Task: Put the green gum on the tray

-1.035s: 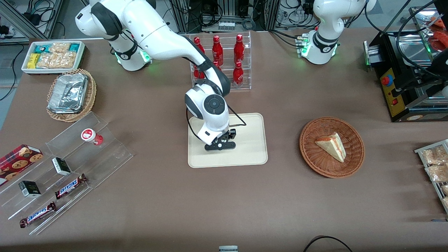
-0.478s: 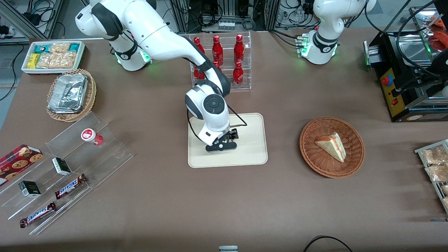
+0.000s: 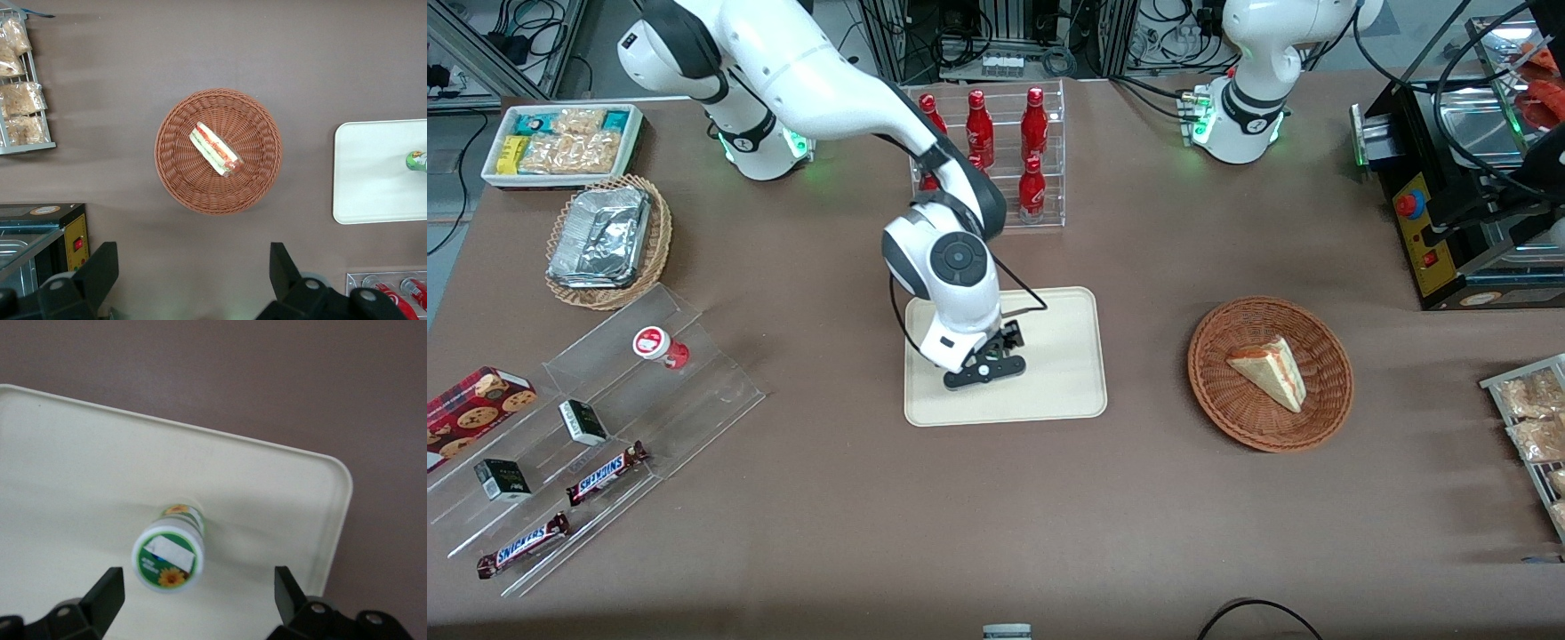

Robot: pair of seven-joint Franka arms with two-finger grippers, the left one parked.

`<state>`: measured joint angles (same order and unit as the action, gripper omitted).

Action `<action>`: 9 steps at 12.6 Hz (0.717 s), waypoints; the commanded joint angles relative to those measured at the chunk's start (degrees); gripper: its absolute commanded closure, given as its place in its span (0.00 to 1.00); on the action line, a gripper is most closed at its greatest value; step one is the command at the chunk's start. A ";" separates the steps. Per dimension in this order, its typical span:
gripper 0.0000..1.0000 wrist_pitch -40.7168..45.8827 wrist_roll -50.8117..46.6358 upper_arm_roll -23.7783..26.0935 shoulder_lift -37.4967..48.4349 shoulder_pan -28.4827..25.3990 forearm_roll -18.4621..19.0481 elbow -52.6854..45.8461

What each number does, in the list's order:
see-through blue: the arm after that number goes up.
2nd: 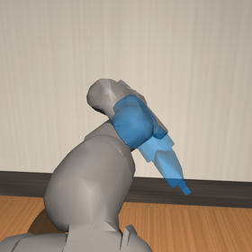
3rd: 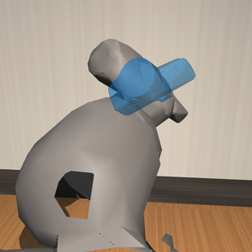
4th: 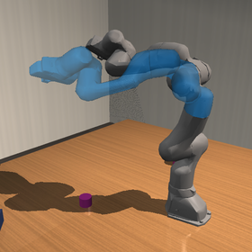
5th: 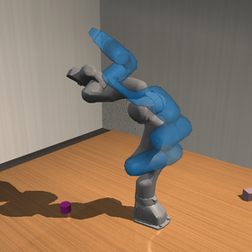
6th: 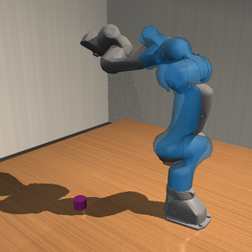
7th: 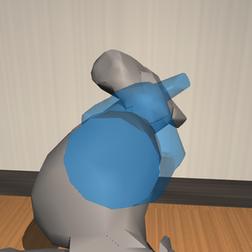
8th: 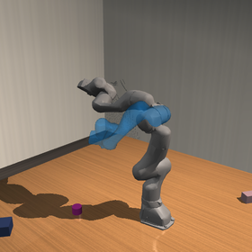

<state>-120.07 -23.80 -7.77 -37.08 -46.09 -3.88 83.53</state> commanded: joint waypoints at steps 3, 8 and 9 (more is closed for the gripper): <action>0.00 15.45 17.51 0.21 9.29 9.41 -0.69 0.58; 0.00 23.20 29.59 0.39 15.01 21.19 -1.30 0.58; 0.00 24.26 31.25 0.82 15.80 24.00 -1.30 0.67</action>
<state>-98.30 4.84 -8.13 -23.60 -26.31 -3.92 83.49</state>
